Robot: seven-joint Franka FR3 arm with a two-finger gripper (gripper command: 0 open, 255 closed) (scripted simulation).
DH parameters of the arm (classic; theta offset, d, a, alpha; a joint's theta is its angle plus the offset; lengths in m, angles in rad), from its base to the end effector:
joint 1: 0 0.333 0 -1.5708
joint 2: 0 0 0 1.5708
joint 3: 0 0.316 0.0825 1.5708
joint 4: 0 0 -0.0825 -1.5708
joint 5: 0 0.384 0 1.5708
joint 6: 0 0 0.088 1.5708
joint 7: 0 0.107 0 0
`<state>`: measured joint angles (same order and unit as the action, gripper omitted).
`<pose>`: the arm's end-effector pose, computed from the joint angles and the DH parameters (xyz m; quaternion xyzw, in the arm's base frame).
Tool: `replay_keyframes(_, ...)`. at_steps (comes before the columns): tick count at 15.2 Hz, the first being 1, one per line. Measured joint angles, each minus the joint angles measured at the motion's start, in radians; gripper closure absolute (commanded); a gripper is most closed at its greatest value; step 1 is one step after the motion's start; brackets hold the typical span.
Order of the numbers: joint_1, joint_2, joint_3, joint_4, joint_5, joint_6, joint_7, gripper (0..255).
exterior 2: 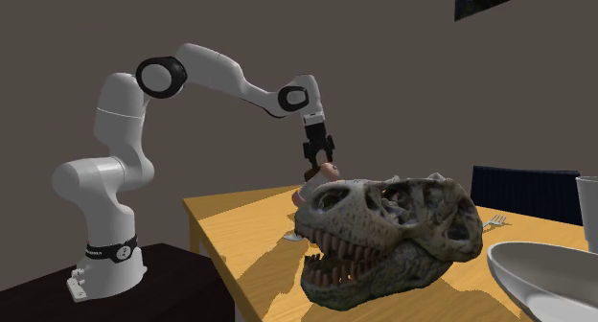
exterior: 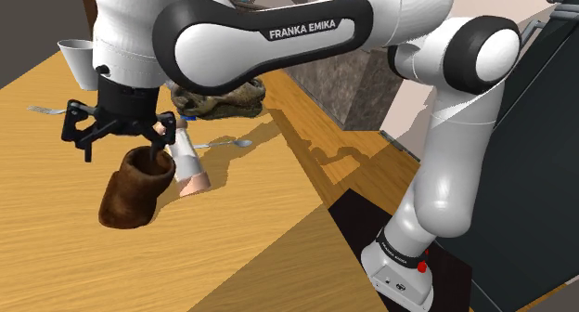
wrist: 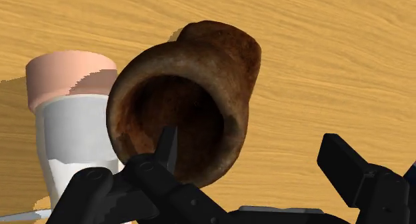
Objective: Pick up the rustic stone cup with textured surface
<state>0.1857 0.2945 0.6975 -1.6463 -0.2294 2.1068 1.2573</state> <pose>0.4577 0.4685 0.4982 -0.9799 0.1600 -0.0683 0.0980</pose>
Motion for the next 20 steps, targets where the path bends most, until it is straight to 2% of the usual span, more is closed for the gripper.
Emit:
replay_keyframes(6,0.010,0.029,-0.011,-0.042,-0.028,0.066,0.021,0)
replay_keyframes(7,0.010,0.030,-0.011,-0.048,-0.029,0.073,0.023,255)
replay_keyframes(17,0.011,0.030,-0.011,-0.053,-0.030,0.078,0.024,255)
replay_keyframes(20,0.011,0.027,-0.009,-0.029,-0.025,0.051,0.019,255)
